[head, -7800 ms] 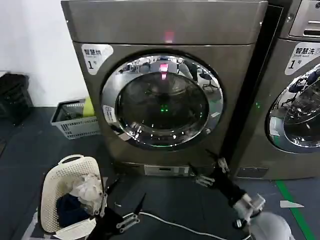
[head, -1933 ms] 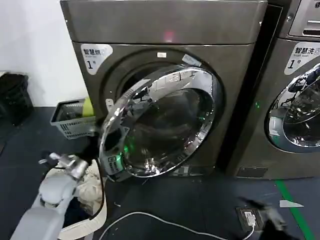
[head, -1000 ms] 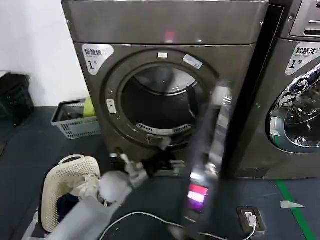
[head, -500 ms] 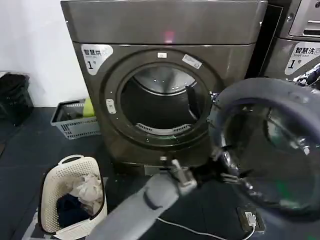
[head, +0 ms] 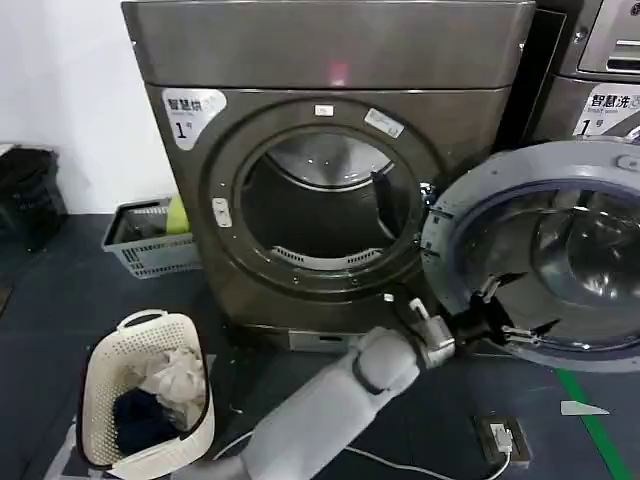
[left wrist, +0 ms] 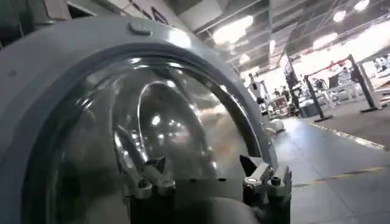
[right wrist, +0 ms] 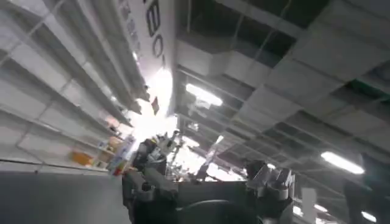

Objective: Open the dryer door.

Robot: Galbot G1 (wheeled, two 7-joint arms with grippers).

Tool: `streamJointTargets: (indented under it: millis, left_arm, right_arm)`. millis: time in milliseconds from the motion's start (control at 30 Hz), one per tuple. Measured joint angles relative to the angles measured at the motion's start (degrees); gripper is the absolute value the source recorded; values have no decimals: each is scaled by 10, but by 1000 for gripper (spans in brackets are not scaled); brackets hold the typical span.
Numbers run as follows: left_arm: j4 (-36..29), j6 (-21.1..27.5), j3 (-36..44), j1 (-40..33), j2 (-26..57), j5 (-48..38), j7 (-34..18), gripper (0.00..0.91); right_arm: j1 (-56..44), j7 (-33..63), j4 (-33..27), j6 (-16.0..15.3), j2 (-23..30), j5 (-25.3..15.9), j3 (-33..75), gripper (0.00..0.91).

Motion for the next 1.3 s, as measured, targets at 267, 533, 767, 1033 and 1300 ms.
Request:
streamJointTargets:
  millis: [267,533,767,1033,1300]
  left_arm:
    - [42,9,-1,-4,1,15,-49,907]
    - [49,11,-2,-1,1,18,-48,907]
    - [2,48,-3,27,1,10,-38,907]
    - [-128,81,-23,94,39,-4,-46,907]
    - [-269,91,-77,195,171,-26,-58,907]
  right_arm:
    - [4,0,-1,9,3,-1,-2,907]
    - [6,-4,-3,12,4,-2,-4,907]
    - [7,-14,5,-17,1,33,-16,907]
    - [12,-18,5,-22,-2,37,-25,907]
    - [9,-28,1,-19,-15,52,-32,907]
